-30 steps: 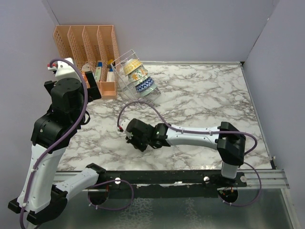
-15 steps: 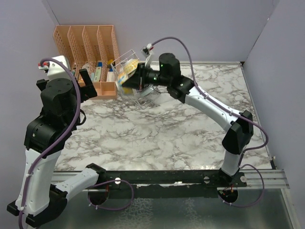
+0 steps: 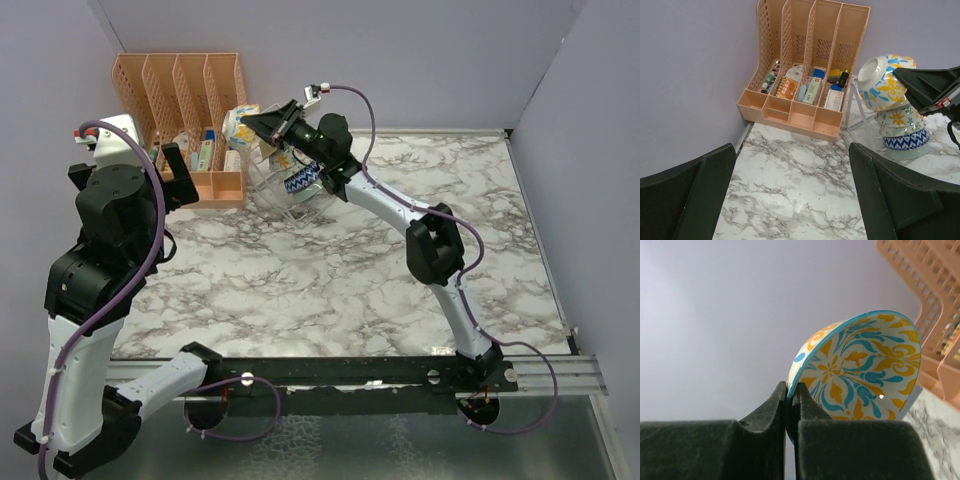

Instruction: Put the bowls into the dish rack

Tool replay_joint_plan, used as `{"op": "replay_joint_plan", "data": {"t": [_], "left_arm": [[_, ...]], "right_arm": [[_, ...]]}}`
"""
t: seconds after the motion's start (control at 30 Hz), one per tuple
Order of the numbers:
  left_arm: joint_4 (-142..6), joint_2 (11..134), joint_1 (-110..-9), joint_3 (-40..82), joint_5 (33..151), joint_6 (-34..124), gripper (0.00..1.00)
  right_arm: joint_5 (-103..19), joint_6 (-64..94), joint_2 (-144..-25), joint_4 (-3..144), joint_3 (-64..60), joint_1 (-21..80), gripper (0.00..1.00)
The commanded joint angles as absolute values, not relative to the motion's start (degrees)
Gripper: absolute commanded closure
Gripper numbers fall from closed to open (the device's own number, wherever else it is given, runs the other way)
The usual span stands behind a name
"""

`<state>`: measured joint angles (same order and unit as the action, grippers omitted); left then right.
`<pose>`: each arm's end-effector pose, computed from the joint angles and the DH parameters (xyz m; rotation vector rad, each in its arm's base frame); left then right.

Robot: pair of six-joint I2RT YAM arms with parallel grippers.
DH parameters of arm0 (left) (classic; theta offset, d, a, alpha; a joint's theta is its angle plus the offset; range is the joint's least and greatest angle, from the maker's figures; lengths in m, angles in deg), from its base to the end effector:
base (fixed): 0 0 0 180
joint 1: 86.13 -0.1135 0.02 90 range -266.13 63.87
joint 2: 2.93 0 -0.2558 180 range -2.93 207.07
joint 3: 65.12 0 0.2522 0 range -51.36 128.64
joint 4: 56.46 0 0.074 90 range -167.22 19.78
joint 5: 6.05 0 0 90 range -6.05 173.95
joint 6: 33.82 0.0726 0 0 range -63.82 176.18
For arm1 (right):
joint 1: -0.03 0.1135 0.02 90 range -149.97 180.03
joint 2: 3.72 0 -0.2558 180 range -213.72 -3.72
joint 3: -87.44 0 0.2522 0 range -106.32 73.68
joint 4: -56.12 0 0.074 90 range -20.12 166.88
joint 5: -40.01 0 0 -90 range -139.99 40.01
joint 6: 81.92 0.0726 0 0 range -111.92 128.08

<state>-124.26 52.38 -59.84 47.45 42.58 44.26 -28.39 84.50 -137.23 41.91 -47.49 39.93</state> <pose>0.1442 -0.0177 0.5125 -0.3040 1.6832 0.1383 0.4313 0.3954 0.3434 0.1165 1.6074 1.9076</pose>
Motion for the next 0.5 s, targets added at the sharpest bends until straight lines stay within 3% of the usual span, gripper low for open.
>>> {"op": "replay_joint_plan", "data": {"t": [0.0, 0.47], "left_arm": [[-123.5, 52.1, -59.7, 46.1, 42.3, 46.0, 0.01], [-121.0, 52.5, -59.6, 41.3, 42.6, 50.1, 0.01]], "right_arm": [[-45.6, 87.3, -137.7, 27.3, -51.1, 39.2, 0.99], [-53.1, 94.0, -144.2, 26.8, -49.9, 37.6, 0.99]]}}
